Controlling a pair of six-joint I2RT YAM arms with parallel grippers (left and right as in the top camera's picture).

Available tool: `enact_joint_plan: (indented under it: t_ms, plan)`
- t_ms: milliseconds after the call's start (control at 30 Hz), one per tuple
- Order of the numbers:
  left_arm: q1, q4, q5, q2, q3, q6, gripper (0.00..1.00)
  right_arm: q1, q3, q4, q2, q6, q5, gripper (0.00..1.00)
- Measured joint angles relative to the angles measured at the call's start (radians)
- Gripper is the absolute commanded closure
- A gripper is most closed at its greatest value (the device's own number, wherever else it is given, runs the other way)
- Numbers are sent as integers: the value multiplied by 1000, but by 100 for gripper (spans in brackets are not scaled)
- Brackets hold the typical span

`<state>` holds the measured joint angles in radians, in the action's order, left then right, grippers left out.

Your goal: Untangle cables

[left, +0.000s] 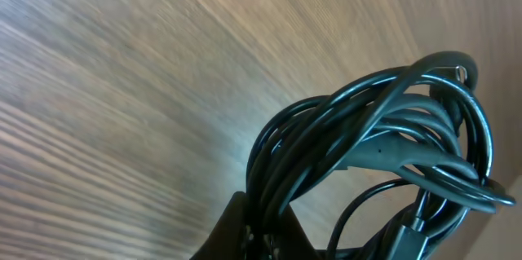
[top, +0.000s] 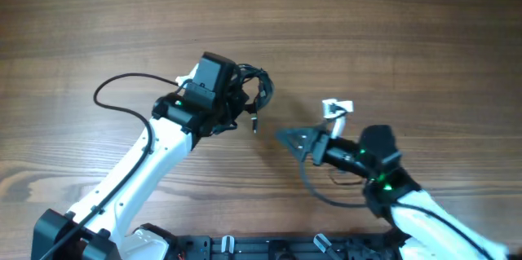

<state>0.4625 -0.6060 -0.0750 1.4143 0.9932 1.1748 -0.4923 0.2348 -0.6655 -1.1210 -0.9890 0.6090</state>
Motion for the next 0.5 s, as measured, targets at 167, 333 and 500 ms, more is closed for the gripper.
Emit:
enact_joint_plan:
  t_ms: [167, 333, 500]
  plan:
    - [19, 0, -12, 0, 0, 13, 96, -35, 6, -288, -251, -215, -58, 4]
    - [19, 0, -29, 0, 0, 21, 96, -35, 3, -475, -427, -355, -53, 11]
    - [21, 0, -32, 0, 0, 21, 96, -35, 2, -565, -466, -437, -34, 26]
